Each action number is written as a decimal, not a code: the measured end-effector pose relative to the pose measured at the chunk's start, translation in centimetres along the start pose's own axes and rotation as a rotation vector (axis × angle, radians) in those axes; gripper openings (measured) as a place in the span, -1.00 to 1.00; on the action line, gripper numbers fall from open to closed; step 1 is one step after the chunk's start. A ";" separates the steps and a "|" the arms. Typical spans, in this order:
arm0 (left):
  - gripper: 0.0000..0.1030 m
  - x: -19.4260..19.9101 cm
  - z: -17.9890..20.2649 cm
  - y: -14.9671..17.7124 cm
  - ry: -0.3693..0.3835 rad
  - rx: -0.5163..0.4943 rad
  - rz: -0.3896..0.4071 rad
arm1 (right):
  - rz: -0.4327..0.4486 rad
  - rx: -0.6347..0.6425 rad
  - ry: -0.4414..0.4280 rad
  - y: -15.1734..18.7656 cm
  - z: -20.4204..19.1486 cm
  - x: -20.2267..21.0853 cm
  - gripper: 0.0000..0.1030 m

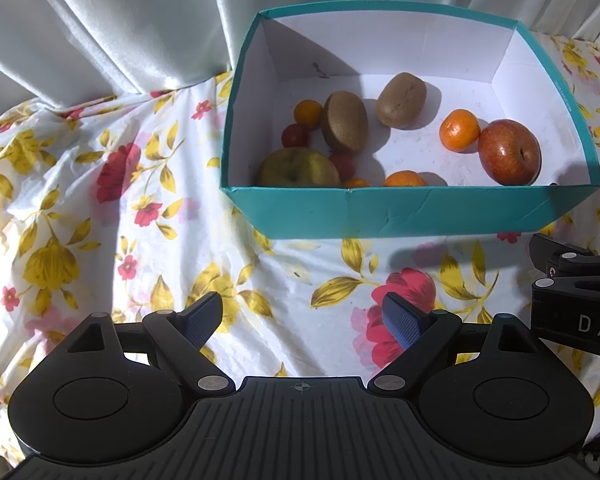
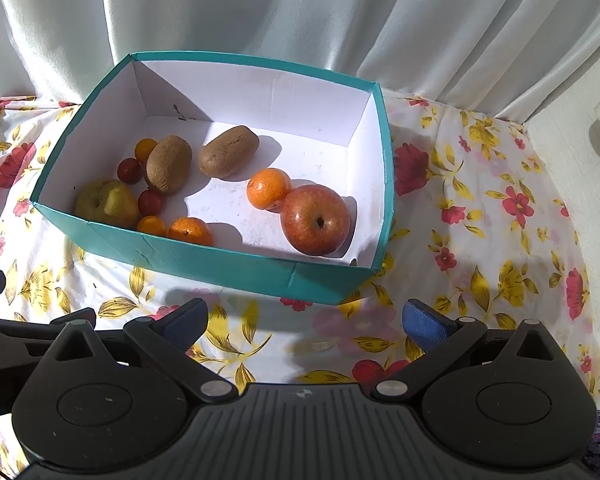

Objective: Organize fruits

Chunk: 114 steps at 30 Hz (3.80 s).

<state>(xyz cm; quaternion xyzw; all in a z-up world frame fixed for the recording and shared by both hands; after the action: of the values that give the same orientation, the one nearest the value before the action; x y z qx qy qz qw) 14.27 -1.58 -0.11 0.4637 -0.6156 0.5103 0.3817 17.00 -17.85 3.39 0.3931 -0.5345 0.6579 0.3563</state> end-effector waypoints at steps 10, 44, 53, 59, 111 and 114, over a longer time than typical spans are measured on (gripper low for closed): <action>0.77 -0.5 -0.2 0.1 0.002 0.004 -0.007 | -0.006 0.012 0.009 0.0 -0.6 -0.4 1.00; 0.77 -1.3 -0.7 0.0 0.005 0.007 0.000 | -0.027 0.028 0.017 -0.4 -0.8 -1.8 1.00; 0.77 -1.3 -0.7 0.0 0.009 0.014 0.007 | -0.025 0.029 0.017 -0.2 -0.8 -1.8 1.00; 0.77 -1.3 -0.6 0.0 0.011 0.015 0.009 | -0.021 0.033 0.027 -0.2 -0.9 -1.7 1.00; 0.75 -2.1 -0.8 0.2 0.034 0.003 0.024 | -0.021 0.047 0.036 0.1 -1.3 -3.0 1.00; 0.75 -2.2 -1.0 0.3 0.033 0.004 0.024 | -0.020 0.049 0.041 0.3 -1.4 -3.1 1.00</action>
<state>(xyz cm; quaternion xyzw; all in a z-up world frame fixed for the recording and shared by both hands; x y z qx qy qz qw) 14.61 -0.23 -2.05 0.4486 -0.6134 0.5238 0.3849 17.92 -16.64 0.37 0.3932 -0.5070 0.6752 0.3640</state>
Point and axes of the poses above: each gripper's, at about its wrist camera, not at the fingertips, and x roughly against the way its jaws point, z to its right, y to its underside, the point moved 2 cm from there along -x, roughly the way its jaws point
